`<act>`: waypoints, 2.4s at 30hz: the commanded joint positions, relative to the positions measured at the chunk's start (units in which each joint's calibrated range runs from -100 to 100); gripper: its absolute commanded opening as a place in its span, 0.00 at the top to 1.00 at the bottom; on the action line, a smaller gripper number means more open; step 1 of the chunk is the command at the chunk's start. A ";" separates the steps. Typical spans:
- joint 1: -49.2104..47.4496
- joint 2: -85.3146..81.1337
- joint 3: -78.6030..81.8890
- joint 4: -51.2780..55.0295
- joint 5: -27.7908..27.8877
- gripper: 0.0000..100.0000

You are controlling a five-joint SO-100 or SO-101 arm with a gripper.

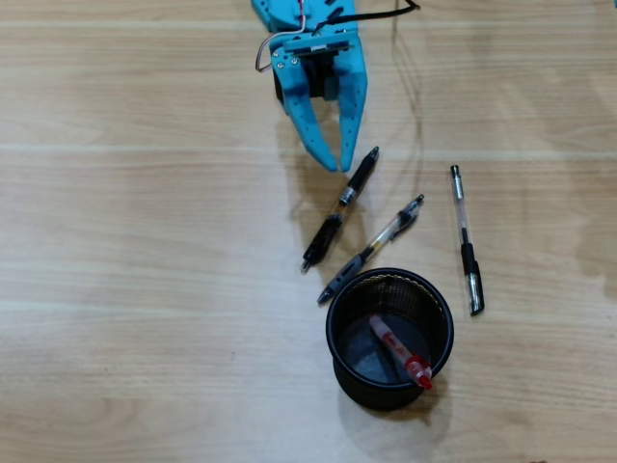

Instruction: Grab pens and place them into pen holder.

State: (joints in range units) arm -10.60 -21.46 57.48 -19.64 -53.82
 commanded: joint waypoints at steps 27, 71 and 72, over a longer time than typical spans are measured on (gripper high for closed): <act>2.75 -22.51 -5.25 61.26 -0.11 0.98; -2.25 28.39 -39.86 66.60 -10.88 0.92; -2.25 28.72 -40.31 66.60 -10.88 0.91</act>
State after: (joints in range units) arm -13.58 7.04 20.82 46.71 -64.73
